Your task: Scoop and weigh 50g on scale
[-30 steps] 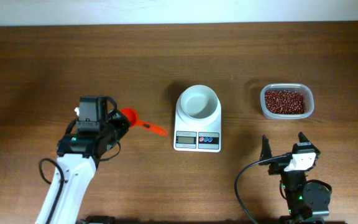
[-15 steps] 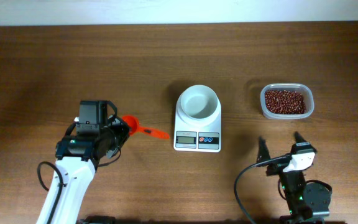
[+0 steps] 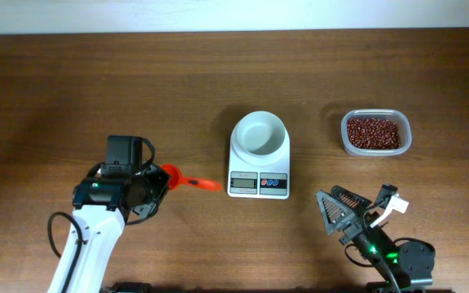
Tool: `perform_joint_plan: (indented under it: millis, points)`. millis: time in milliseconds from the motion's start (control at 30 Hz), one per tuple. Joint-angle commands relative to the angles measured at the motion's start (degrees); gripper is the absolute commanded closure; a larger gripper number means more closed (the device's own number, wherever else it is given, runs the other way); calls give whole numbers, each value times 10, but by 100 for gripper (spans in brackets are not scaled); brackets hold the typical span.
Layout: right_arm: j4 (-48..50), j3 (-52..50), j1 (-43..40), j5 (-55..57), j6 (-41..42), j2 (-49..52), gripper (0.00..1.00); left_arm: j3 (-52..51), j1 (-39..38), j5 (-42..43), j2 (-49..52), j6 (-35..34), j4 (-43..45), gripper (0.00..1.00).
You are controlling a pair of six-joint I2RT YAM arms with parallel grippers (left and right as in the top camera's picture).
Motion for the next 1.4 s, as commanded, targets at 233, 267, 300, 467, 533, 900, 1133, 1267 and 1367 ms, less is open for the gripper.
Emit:
perform_joint_plan:
  millis: [233,267,300,467,533,900,1133,1267,1367]
  points:
    - [-11,41,4,-148,52,167,1,10,-128,-33,-7,-50,-1,100]
    - [-6,57,7,-166,50,223,1,10,-136,-33,-7,-50,0,100]
    - [19,67,17,-179,43,263,1,10,-144,-33,-7,-53,0,100]
    - [195,75,128,-136,81,408,1,10,-170,-33,-7,-90,0,100]
    - [237,75,174,-104,97,447,1,10,-179,-33,-7,-92,0,100]
    - [462,75,383,97,169,626,19,10,-240,-33,-5,-96,0,100]
    - [492,77,422,144,224,663,32,10,-272,-35,-4,-139,3,100]
    - [504,78,425,146,224,663,45,10,-294,-47,3,-139,5,100]
    - [504,78,425,146,224,663,50,10,-308,-45,15,-139,15,100]
